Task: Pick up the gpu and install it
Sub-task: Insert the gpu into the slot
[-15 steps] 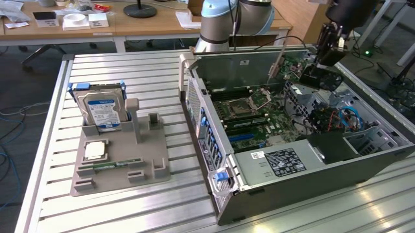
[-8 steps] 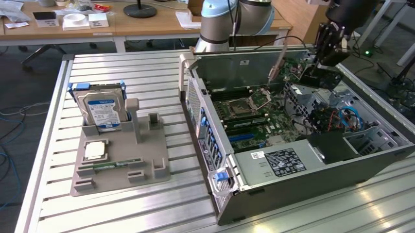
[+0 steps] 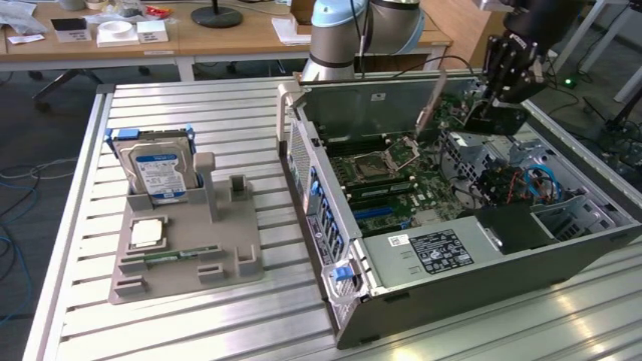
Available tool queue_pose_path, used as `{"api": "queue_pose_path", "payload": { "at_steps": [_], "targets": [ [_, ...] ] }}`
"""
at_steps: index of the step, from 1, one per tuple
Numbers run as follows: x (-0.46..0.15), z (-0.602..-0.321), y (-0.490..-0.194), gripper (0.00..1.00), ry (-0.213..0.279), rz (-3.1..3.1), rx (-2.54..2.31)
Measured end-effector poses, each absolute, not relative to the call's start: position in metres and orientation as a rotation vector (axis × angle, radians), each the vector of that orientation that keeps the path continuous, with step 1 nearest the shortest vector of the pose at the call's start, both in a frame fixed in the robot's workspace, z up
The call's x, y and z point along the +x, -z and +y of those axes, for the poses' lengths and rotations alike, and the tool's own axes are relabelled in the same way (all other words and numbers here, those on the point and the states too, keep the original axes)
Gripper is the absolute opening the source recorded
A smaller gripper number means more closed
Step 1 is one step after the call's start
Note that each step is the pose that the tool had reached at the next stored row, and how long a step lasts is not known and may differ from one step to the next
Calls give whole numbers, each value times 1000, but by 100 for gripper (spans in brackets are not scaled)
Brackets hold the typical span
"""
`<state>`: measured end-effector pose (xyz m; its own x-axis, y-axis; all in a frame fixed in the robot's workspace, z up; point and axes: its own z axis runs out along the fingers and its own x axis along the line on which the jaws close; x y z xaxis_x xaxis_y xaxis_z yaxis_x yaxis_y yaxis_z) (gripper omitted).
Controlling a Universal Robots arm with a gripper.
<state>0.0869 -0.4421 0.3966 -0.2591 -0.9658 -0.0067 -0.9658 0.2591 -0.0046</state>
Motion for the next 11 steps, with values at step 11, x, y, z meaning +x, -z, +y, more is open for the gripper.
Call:
{"api": "queue_pose_path", "payload": {
  "at_steps": [11],
  "targets": [
    [87, -442, -396, 26, -2, 2285, -2145]
  ]
}}
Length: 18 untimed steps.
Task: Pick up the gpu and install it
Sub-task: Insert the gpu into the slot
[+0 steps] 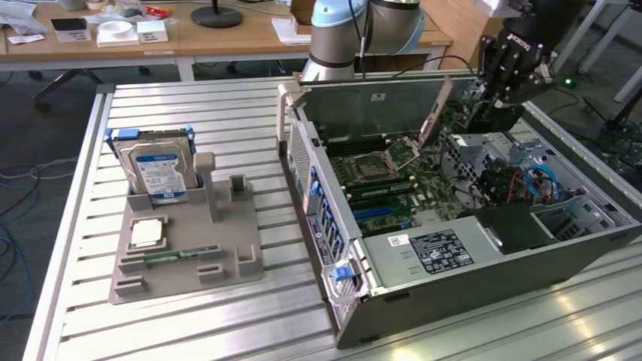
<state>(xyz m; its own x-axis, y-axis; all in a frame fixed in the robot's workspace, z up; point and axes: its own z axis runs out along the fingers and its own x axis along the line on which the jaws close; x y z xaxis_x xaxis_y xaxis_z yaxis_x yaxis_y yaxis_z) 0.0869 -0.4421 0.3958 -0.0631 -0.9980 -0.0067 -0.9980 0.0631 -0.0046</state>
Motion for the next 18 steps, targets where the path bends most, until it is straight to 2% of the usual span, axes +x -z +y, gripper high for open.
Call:
{"api": "queue_pose_path", "payload": {
  "at_steps": [18],
  "targets": [
    [72, -442, -390, 26, 12, 2205, -2214]
  ]
}}
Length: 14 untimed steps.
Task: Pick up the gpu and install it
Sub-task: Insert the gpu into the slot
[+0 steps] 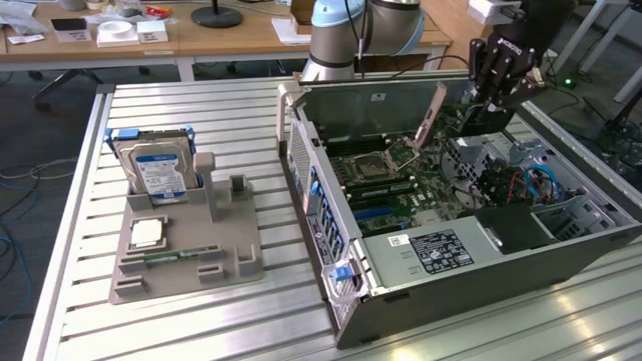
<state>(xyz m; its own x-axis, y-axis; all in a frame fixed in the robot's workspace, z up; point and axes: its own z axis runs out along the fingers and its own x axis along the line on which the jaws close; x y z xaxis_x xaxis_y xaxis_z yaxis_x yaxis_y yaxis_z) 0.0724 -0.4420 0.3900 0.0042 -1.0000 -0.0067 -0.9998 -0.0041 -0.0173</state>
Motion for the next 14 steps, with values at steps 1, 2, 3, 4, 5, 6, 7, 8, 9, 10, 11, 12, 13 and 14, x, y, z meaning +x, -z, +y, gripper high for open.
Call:
{"api": "queue_pose_path", "payload": {
  "at_steps": [1, 2, 3, 4, 5, 6, 7, 8, 9, 10, 11, 12, 13, 14],
  "targets": [
    [70, -442, -389, 26, 14, 2204, -2214],
    [68, -442, -389, 26, 16, 2204, -2214],
    [66, -442, -389, 26, 18, 2204, -2213],
    [64, -442, -388, 26, 19, 2204, -2213],
    [63, -442, -388, 26, 19, 2204, -2214],
    [61, -442, -388, 26, 20, 2204, -2214],
    [60, -442, -387, 26, 20, 2204, -2214],
    [58, -442, -386, 26, 20, 2204, -2214],
    [55, -442, -385, 26, 21, 2204, -2214],
    [53, -442, -384, 26, 22, 2204, -2214],
    [51, -442, -383, 26, 23, 2205, -2214],
    [49, -442, -381, 26, 23, 2205, -2215],
    [47, -442, -380, 26, 24, 2205, -2215],
    [46, -442, -379, 26, 24, 2205, -2215]
  ]
}}
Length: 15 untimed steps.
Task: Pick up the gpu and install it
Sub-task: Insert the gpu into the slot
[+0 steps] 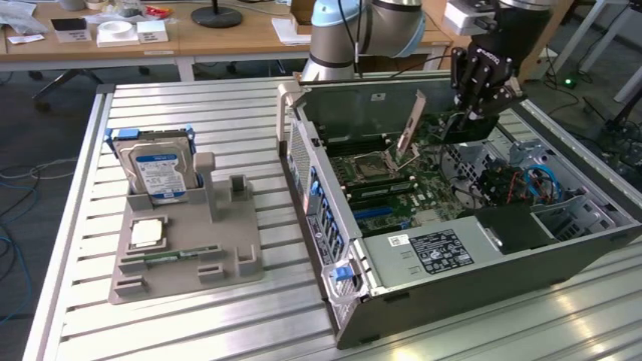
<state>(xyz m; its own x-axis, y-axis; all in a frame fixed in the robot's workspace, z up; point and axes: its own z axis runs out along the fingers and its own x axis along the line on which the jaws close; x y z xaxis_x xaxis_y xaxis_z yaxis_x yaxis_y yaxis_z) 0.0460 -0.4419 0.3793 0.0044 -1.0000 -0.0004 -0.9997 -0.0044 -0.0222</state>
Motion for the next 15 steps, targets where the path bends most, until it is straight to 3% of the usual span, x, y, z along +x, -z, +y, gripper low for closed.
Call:
{"api": "queue_pose_path", "payload": {
  "at_steps": [15],
  "targets": [
    [24, -442, -368, 26, 24, 2214, -2206]
  ]
}}
